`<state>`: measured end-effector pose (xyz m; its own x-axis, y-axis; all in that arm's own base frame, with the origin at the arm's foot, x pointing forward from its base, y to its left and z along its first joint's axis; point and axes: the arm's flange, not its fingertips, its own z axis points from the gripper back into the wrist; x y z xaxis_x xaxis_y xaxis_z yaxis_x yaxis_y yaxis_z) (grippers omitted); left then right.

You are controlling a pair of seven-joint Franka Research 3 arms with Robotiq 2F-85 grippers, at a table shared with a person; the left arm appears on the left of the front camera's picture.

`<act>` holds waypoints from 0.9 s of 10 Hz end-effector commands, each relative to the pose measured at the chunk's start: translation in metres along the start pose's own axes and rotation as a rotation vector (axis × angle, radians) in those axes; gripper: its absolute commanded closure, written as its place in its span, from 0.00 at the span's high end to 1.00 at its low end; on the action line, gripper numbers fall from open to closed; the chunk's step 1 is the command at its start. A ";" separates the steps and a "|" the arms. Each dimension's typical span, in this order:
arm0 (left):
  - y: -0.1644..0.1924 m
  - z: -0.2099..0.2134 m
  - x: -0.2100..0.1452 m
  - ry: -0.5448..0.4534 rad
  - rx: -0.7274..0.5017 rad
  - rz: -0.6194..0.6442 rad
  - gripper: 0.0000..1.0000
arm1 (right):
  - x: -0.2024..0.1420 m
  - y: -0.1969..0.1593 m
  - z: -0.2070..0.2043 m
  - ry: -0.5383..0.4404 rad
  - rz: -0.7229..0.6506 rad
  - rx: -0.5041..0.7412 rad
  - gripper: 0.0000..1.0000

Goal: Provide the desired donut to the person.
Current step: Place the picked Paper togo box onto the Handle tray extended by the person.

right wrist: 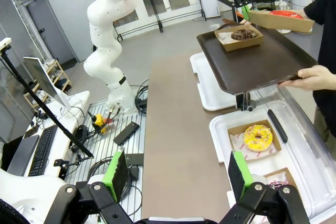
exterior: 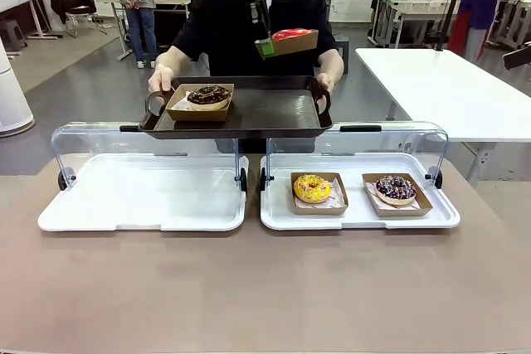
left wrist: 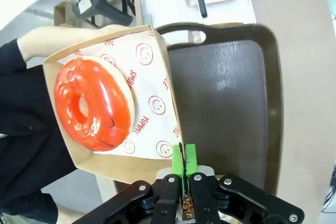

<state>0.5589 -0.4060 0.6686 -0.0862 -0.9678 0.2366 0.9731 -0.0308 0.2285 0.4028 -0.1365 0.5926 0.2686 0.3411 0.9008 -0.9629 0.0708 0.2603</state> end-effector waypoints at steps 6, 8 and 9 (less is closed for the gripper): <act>-0.029 -0.017 0.003 0.110 -0.136 0.042 0.01 | 0.000 0.001 0.000 -0.005 0.005 0.006 1.00; -0.030 -0.034 0.000 0.127 -0.178 0.045 0.01 | 0.000 0.001 0.000 -0.005 0.005 0.006 1.00; -0.028 -0.044 -0.002 0.121 -0.202 0.053 0.01 | 0.000 0.001 0.000 -0.005 0.005 0.006 1.00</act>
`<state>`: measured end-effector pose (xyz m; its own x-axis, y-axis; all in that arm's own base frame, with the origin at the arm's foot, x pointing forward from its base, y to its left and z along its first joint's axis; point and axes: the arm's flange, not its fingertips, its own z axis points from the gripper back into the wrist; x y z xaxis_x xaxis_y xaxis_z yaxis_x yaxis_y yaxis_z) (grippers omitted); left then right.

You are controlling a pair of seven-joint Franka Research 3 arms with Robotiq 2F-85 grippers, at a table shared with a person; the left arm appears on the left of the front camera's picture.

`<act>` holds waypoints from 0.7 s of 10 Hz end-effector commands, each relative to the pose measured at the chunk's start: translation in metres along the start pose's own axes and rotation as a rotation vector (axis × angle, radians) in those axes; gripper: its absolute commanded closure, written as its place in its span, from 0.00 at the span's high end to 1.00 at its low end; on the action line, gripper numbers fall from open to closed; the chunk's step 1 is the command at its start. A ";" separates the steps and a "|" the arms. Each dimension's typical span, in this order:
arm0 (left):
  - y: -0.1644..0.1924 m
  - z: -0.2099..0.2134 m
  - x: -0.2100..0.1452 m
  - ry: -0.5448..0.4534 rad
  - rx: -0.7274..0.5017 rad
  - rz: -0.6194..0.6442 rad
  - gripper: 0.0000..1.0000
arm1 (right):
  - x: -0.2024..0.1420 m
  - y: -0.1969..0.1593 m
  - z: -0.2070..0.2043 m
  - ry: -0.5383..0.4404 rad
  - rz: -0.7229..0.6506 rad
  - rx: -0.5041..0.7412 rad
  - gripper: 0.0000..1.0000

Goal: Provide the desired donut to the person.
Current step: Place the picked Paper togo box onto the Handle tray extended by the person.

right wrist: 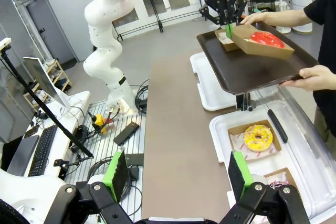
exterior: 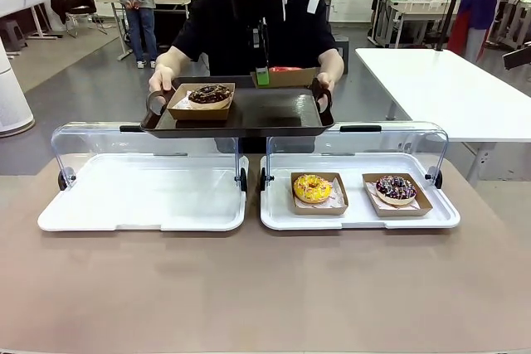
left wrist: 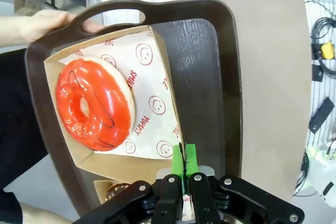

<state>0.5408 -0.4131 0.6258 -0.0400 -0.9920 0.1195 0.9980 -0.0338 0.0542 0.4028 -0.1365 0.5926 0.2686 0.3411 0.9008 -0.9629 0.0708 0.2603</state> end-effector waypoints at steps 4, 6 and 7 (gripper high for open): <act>0.009 -0.030 0.003 -0.001 -0.089 0.024 0.01 | 0.000 0.001 0.000 -0.005 0.005 0.005 1.00; 0.012 -0.039 0.002 0.010 -0.126 0.026 0.01 | 0.000 0.001 0.000 -0.005 0.005 0.005 1.00; 0.013 -0.042 0.001 0.012 -0.137 0.026 0.01 | 0.000 0.001 0.000 -0.005 0.005 0.005 1.00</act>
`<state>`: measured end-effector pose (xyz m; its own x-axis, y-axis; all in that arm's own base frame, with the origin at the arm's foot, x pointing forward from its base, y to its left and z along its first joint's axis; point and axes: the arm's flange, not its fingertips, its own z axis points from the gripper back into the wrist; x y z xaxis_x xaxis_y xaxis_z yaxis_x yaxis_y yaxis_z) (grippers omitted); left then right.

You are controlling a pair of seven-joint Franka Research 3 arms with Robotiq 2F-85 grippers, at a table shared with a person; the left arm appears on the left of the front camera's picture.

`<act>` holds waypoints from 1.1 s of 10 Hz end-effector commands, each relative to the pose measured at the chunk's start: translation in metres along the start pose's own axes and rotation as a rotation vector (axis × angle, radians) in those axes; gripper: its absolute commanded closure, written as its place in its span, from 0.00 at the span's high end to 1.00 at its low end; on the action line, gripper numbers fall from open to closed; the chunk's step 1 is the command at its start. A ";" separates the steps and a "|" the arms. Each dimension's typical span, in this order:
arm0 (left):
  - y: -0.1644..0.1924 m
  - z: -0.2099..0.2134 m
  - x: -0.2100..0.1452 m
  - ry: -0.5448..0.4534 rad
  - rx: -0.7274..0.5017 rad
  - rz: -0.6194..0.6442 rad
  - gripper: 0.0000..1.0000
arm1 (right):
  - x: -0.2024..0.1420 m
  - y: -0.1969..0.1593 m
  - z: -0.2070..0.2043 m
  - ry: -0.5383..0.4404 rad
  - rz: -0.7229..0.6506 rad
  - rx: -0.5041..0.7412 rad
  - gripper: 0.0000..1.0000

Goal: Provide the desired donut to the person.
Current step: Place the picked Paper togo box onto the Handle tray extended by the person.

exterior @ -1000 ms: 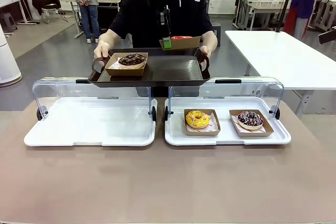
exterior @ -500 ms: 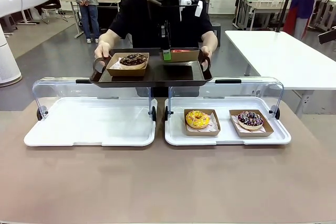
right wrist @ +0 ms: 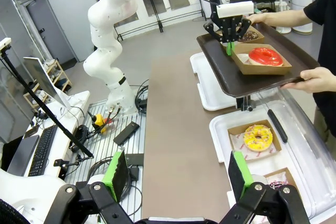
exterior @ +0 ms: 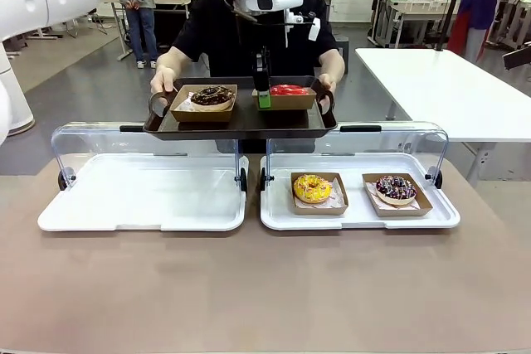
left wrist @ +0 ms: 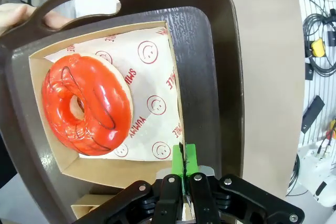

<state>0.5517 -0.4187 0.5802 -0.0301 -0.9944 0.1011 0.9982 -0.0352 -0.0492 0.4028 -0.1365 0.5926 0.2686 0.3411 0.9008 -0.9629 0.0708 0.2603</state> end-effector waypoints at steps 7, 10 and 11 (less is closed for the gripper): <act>0.007 0.000 0.000 -0.022 -0.049 0.019 1.00 | 0.000 0.001 0.000 -0.005 0.005 0.005 1.00; 0.006 0.003 -0.001 -0.022 -0.041 0.018 0.91 | 0.000 0.001 0.000 -0.005 0.005 0.005 1.00; 0.006 0.004 -0.001 -0.022 -0.040 0.017 1.00 | 0.000 0.001 0.000 -0.005 0.005 0.005 1.00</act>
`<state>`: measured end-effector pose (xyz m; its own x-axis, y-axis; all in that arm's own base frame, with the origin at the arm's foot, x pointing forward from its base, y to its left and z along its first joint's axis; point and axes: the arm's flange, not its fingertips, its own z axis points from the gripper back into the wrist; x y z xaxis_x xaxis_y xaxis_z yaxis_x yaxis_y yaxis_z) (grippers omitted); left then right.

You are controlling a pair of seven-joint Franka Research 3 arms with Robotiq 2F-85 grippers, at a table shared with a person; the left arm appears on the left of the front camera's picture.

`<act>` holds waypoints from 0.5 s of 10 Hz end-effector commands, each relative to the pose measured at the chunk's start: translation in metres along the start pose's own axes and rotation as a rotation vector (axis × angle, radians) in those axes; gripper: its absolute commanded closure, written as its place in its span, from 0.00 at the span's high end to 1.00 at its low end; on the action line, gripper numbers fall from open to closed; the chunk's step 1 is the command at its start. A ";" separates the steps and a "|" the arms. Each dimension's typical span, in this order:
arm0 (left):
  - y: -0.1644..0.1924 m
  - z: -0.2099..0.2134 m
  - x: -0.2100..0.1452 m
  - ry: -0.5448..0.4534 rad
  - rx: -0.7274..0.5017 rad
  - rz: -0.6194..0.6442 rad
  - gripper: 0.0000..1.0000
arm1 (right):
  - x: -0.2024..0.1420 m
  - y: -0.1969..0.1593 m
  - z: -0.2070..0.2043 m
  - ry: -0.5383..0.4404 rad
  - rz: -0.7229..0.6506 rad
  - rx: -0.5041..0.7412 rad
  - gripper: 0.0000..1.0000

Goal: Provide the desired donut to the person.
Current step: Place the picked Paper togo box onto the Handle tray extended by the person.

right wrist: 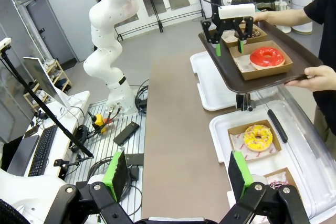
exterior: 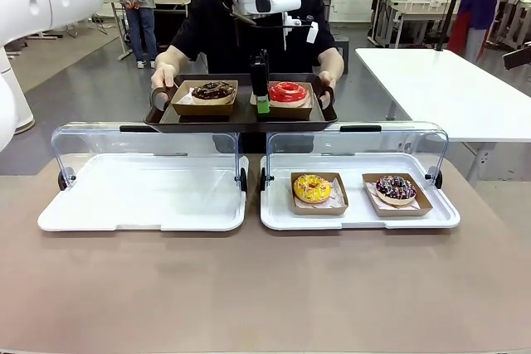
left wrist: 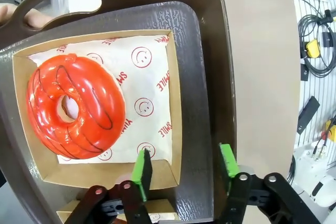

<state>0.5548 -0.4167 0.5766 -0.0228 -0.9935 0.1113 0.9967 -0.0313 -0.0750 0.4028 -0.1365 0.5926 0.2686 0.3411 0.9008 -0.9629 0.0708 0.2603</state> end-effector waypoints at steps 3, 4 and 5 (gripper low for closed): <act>0.001 0.010 0.001 -0.010 -0.007 0.003 1.00 | 0.000 0.001 0.000 -0.005 0.005 0.005 1.00; -0.003 0.015 -0.001 -0.019 0.005 -0.001 0.95 | 0.000 0.001 0.000 -0.005 0.005 0.005 1.00; -0.009 0.023 -0.006 -0.041 0.022 -0.012 0.95 | 0.000 0.001 0.000 -0.005 0.005 0.005 1.00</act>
<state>0.5534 -0.4148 0.5878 -0.0238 -0.9921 0.1228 0.9979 -0.0310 -0.0572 0.4028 -0.1365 0.5926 0.2686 0.3411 0.9008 -0.9629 0.0708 0.2603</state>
